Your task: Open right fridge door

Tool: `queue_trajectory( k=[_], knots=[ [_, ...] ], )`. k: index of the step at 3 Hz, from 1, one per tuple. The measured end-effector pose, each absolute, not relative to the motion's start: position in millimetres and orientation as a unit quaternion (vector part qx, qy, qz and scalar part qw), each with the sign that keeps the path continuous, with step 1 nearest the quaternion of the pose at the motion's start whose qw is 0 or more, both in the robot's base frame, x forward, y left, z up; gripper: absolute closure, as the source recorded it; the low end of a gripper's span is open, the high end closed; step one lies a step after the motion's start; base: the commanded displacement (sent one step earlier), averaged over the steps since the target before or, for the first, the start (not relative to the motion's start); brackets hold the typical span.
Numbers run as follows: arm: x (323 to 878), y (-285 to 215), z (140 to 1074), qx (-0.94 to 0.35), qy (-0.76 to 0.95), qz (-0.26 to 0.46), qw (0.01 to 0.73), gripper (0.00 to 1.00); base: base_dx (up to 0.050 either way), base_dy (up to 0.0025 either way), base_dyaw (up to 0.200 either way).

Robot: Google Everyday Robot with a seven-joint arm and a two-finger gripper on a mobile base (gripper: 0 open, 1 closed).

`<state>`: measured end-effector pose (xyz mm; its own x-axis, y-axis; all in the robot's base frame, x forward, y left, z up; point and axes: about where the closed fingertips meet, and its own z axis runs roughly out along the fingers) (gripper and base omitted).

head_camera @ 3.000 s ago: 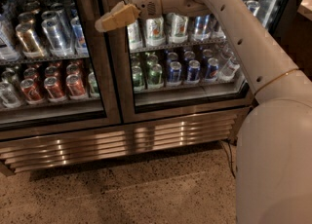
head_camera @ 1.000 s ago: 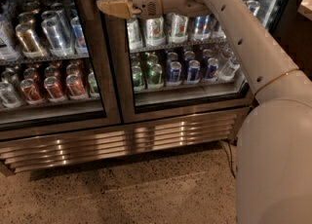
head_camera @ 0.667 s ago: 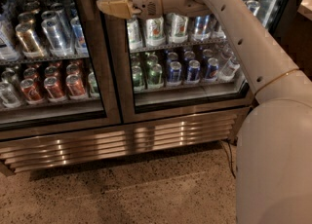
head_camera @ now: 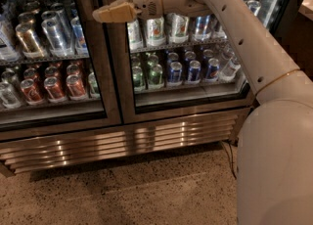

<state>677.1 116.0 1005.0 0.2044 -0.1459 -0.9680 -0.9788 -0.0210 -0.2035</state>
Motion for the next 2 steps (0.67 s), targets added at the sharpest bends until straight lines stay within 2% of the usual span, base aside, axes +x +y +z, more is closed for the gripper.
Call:
queue_trajectory(
  k=[1, 2],
  knots=[
    [677.1, 116.0, 1005.0, -0.586, 0.480, 0.409, 0.509, 0.00, 0.000, 0.00000, 0.000],
    [677.1, 116.1, 1005.0, -0.586, 0.480, 0.409, 0.509, 0.19, 0.000, 0.00000, 0.000]
  ],
)
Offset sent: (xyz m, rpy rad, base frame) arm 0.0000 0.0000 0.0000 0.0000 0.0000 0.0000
